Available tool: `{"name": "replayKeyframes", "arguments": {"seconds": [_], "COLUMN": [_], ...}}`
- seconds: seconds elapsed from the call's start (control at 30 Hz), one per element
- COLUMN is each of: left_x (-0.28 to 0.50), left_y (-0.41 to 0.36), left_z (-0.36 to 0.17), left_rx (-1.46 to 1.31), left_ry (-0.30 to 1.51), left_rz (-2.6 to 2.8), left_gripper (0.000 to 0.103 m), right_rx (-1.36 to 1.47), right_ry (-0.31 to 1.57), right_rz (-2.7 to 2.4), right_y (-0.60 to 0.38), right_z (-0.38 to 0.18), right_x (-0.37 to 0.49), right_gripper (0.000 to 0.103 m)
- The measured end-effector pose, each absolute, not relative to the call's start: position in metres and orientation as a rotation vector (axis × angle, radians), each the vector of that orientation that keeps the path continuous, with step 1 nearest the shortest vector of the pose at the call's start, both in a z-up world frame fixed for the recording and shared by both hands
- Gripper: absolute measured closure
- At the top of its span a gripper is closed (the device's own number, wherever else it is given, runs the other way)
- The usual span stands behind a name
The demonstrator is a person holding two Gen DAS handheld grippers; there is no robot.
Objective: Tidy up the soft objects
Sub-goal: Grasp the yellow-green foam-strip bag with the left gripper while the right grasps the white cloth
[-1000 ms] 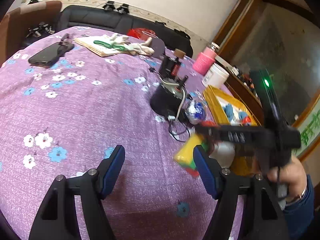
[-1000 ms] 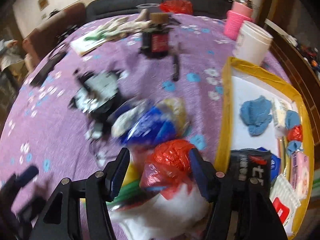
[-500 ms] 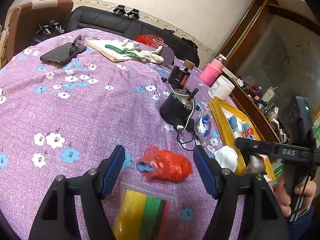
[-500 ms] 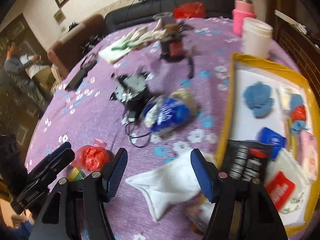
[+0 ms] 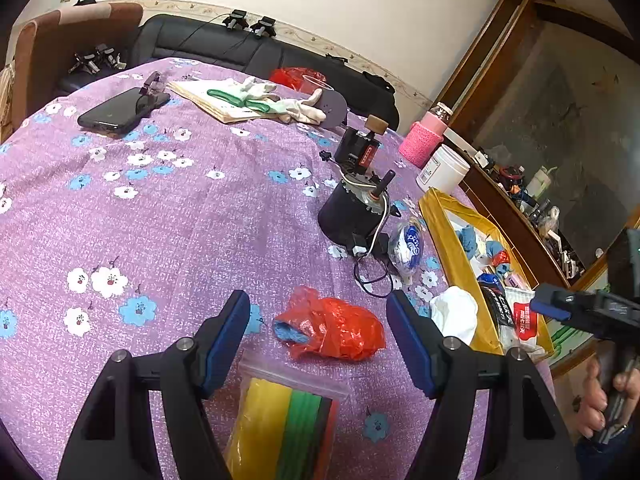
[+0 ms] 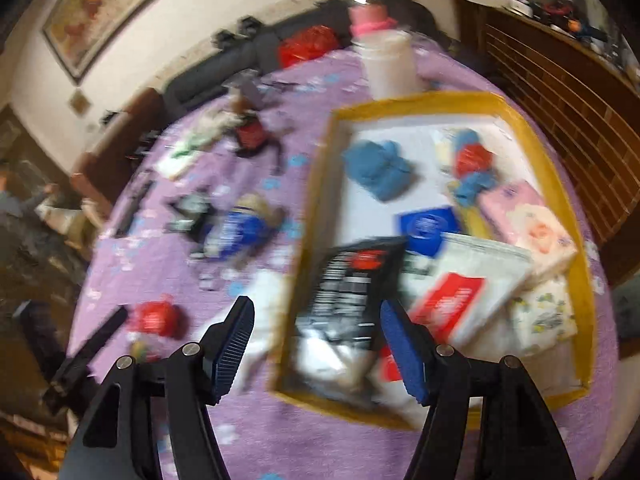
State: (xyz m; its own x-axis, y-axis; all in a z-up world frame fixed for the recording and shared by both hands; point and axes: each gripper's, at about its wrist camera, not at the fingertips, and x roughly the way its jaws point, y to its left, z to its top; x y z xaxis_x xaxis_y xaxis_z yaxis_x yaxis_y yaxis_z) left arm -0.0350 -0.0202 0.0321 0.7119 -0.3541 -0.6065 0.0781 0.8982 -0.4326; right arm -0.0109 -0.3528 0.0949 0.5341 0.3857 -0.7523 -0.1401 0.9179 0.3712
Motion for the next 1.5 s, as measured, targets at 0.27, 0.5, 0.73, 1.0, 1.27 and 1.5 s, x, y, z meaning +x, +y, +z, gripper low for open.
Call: {"name": "replayKeyframes", "arguments": {"seconds": [0.27, 0.5, 0.73, 1.0, 1.27, 1.5], "left_x": [-0.049, -0.069, -0.072, -0.079, -0.084, -0.073], "left_y": [-0.018, 0.006, 0.011, 0.000, -0.040, -0.046], "left_z": [0.039, 0.043, 0.045, 0.043, 0.025, 0.012], "left_rx": [-0.352, -0.338, -0.319, -0.228, 0.005, 0.060], "left_ry": [0.785, 0.781, 0.797, 0.860, 0.930, 0.940], "left_rz": [-0.281, -0.268, -0.282, -0.325, -0.318, -0.233], "left_gripper": [0.033, 0.033, 0.032, 0.020, 0.035, 0.060], "right_rx": [0.042, -0.326, -0.421, -0.101, -0.041, -0.080], "right_ry": [1.038, 1.158, 1.145, 0.954, 0.937, 0.947], "right_rz": [0.417, 0.417, 0.412, 0.568, 0.514, 0.524], "right_y": [-0.268, -0.232, -0.233, -0.235, -0.230, -0.231], "right_z": [0.076, 0.040, 0.033, 0.068, 0.045, 0.040], "right_x": [0.016, 0.031, 0.008, -0.028, -0.031, -0.035], "right_gripper": [0.033, 0.033, 0.096, 0.096, 0.095, 0.088]}}
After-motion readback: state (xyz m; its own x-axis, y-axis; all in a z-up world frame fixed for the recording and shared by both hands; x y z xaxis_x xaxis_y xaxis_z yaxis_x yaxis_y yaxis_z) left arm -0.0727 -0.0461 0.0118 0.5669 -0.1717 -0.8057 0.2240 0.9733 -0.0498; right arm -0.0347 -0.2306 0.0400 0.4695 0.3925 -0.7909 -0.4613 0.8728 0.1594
